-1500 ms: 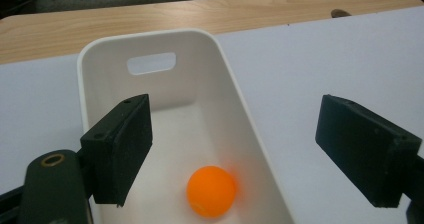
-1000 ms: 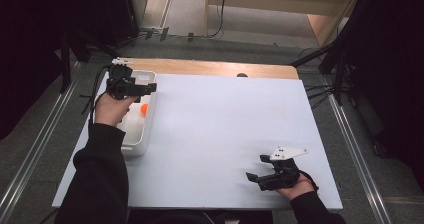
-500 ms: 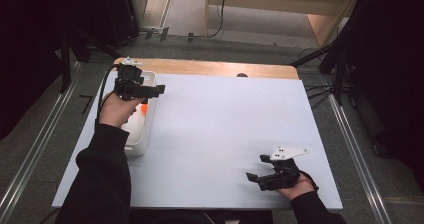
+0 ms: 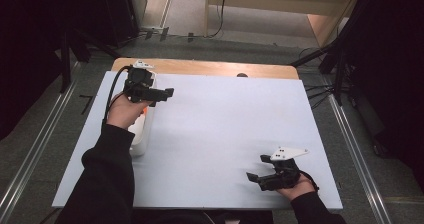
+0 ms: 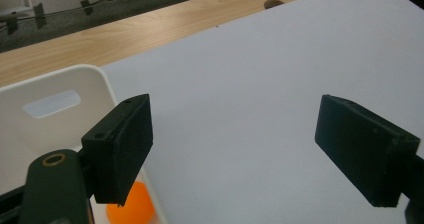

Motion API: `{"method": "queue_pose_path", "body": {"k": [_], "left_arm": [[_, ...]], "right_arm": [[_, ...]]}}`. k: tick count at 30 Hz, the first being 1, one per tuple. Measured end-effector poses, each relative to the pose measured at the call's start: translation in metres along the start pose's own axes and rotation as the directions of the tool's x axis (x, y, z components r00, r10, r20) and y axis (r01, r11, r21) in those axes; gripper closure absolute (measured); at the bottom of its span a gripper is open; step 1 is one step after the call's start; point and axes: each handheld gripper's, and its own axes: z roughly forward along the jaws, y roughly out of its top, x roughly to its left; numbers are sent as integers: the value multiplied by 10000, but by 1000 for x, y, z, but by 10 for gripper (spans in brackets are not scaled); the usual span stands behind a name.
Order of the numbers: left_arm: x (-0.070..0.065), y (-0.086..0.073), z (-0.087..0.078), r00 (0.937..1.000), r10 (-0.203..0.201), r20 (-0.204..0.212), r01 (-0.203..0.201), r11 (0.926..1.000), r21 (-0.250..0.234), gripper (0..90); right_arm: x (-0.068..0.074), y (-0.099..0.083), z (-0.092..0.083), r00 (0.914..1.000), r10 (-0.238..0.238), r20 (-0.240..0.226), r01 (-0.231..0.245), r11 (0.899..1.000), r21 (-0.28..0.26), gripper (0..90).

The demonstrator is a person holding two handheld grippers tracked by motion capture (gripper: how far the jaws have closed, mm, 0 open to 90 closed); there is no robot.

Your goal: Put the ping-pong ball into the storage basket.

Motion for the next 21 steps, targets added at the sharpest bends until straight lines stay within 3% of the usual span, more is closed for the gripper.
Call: {"method": "queue_pose_path", "body": {"k": [21], "left_arm": [[-16,-1,13,9982,218,561,-225,9997,122,162]], "right_arm": [[1,-2,-2,10000,44,81,-44,10000,32,127]]}}
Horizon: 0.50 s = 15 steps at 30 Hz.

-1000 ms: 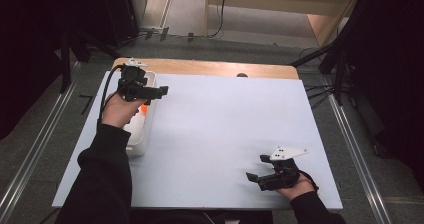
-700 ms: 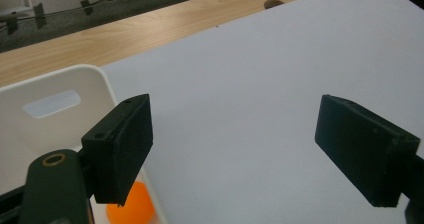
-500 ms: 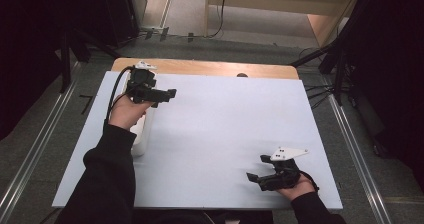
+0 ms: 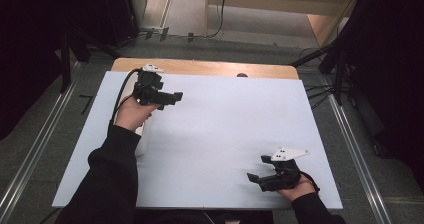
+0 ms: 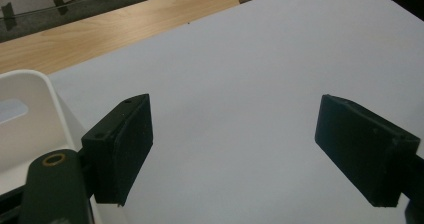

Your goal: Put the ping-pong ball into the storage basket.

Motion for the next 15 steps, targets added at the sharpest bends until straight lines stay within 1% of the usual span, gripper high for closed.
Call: {"method": "queue_pose_path", "body": {"k": [5,9,10,11,12,13,14,15], "left_arm": [[-3,-2,2,9998,-50,180,51,10000,-61,162],[-6,-3,1,9997,69,220,-67,10000,-72,163],[-8,-4,0,9992,14,396,-7,9999,-171,163],[-8,-4,0,9992,14,396,-7,9999,-171,163],[-8,-4,0,9988,20,482,-15,9999,-110,163],[-11,-5,1,9987,42,508,-36,9999,-132,163],[-11,-5,1,9987,42,508,-36,9999,-132,163],[-13,-5,1,9985,151,526,-144,9998,-135,163]], "right_arm": [[0,0,0,10000,10,-6,-10,10000,0,127],[1,0,0,10000,4,-2,-4,10000,6,127],[1,0,0,10000,36,-12,-36,10000,29,127],[1,0,0,10000,36,-12,-36,10000,29,127],[1,0,0,10000,35,-17,-35,10000,35,127],[1,0,0,10000,55,-10,-55,10000,28,127],[1,0,0,10000,55,-10,-55,10000,28,127],[0,0,0,10000,51,4,-51,10000,31,127]]}}
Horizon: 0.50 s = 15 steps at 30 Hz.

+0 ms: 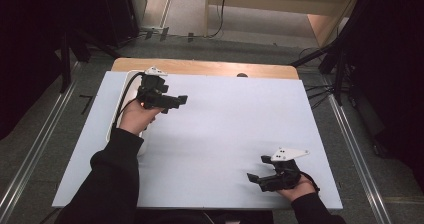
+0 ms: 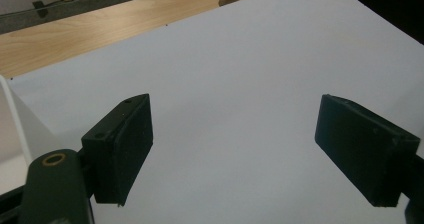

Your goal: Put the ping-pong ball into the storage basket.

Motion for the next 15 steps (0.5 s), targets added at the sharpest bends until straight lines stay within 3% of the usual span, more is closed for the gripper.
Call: {"method": "queue_pose_path", "body": {"k": [6,15], "left_arm": [[-10,-5,1,9991,264,342,-268,9996,121,162],[-16,-15,-4,9974,300,651,-297,9995,-50,163]], "right_arm": [[-1,0,0,10000,-40,21,40,10000,-23,127],[-1,0,0,10000,-44,-1,44,10000,-37,127]]}}
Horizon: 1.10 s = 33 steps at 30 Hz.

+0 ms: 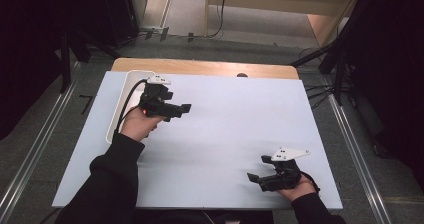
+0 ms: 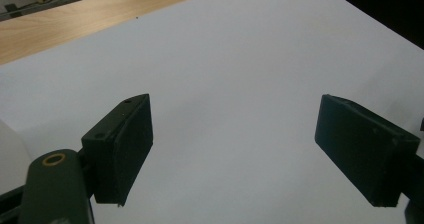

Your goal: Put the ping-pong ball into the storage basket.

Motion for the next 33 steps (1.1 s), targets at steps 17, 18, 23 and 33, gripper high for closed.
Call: {"method": "queue_pose_path", "body": {"k": [17,18,23,33], "left_arm": [[-11,-22,-6,9978,221,629,-224,9997,49,163],[-11,-22,-6,9978,221,629,-224,9997,49,163],[-13,-29,-8,9964,306,791,-304,9995,-39,163],[-16,-42,-11,9950,367,933,-355,9993,-143,163]], "right_arm": [[0,0,0,10000,8,48,-8,10000,16,127],[0,0,0,10000,8,48,-8,10000,16,127],[0,0,0,10000,12,46,-12,10000,13,127],[0,0,0,10000,14,28,-14,10000,20,127]]}}
